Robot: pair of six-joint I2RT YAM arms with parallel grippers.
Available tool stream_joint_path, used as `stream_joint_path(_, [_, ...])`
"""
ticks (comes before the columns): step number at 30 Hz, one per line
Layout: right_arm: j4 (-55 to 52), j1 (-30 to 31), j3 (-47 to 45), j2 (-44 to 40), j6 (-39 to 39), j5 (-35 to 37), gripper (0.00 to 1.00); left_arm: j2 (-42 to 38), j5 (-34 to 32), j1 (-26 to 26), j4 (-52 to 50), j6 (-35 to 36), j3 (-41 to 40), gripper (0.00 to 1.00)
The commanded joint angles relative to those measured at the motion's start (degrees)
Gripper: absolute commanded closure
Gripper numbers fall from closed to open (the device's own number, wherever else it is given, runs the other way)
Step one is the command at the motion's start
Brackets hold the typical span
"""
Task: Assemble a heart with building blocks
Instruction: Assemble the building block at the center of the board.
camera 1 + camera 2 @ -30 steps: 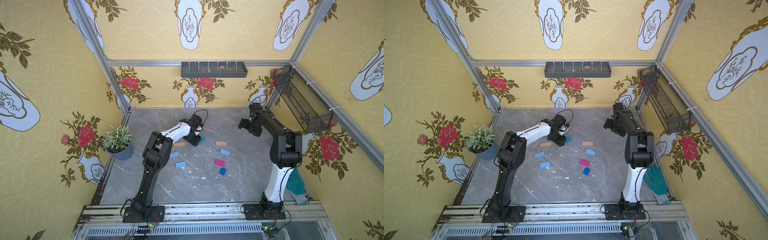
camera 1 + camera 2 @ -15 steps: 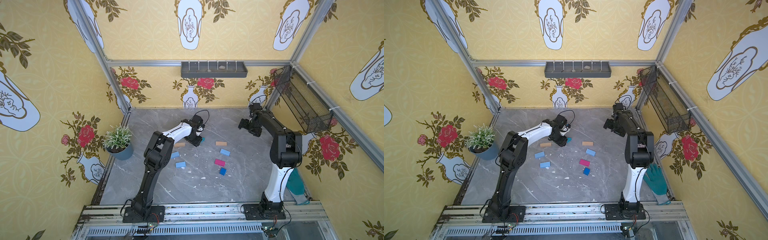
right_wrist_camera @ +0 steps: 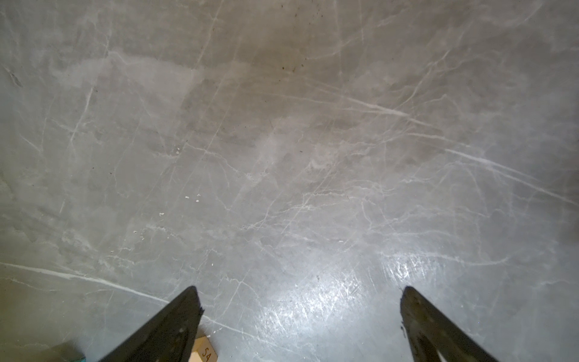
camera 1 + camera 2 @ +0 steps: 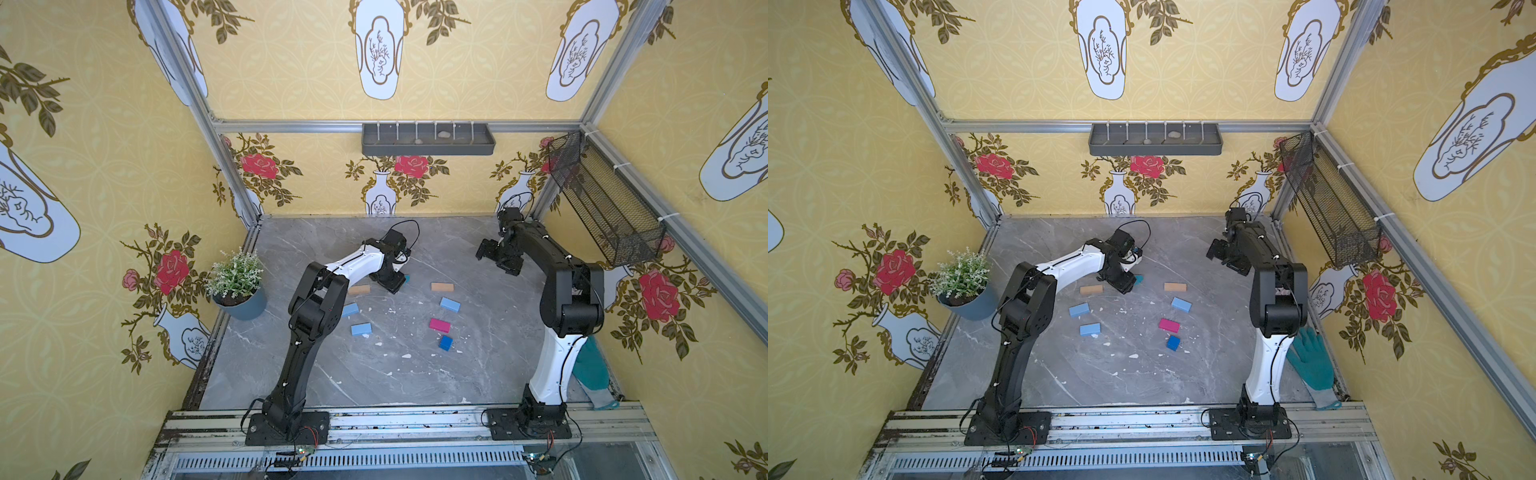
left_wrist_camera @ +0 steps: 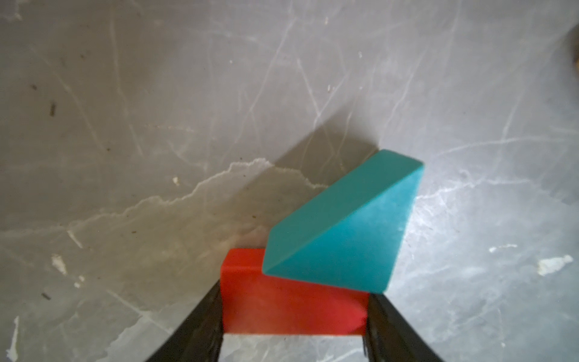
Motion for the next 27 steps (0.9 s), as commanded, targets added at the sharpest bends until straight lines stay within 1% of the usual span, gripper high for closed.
stream_joint_path(1, [0.85,0.09,-0.15,-0.87,0.17,0.26,0.01,0.66,-0.58,0.01,0.08,0.56,-0.74,0.19])
stream_joint_path(2, [0.81,0.07,-0.14,-0.76,0.27,0.16,0.01,0.50,-0.75,0.01,0.31,0.56,-1.03,0.12])
stream_joint_path(4, [0.77,0.14,-0.14,-0.85,0.42,0.17,0.01,-0.15,-1.21,0.01,1.15,0.47,-1.76,0.02])
stream_joint_path(9, [0.72,0.26,-0.01,-0.94,0.54,0.46,0.00,-4.16,-1.48,0.08,4.02,0.12,-4.59,0.01])
stream_joint_path(10, [0.68,0.27,0.29,-0.94,0.59,0.73,0.02,-5.67,-1.44,0.01,4.77,0.03,-5.42,0.01])
stream_joint_path(12, [0.48,0.04,1.43,-0.70,0.44,1.87,0.02,-9.33,-1.13,0.08,6.75,-0.76,-7.16,0.01])
stream_joint_path(14, [-0.65,-0.49,4.46,0.66,0.44,3.73,0.03,-13.73,-0.71,0.42,9.04,-1.90,-9.05,0.01])
stream_joint_path(18, [-4.58,-2.63,14.54,6.28,-0.13,8.38,0.03,-20.46,-0.02,2.54,12.05,-5.09,-11.79,0.01])
stream_joint_path(20, [-6.69,-4.05,21.33,10.78,-1.02,9.88,0.03,-22.91,0.05,3.87,12.85,-6.39,-13.17,0.01])
stream_joint_path(23, [-11.87,-5.65,36.99,19.76,-1.97,13.58,0.03,-25.82,-0.16,5.31,13.52,-7.37,-15.36,0.01])
stream_joint_path(25, [-13.01,-6.96,44.35,24.37,-2.37,13.20,0.03,-27.42,-0.72,5.62,13.51,-7.44,-16.73,0.01])
stream_joint_path(27, [-12.17,-7.69,47.78,26.70,-2.80,13.52,0.02,-28.67,-0.94,5.72,13.59,-7.45,-18.18,0.01])
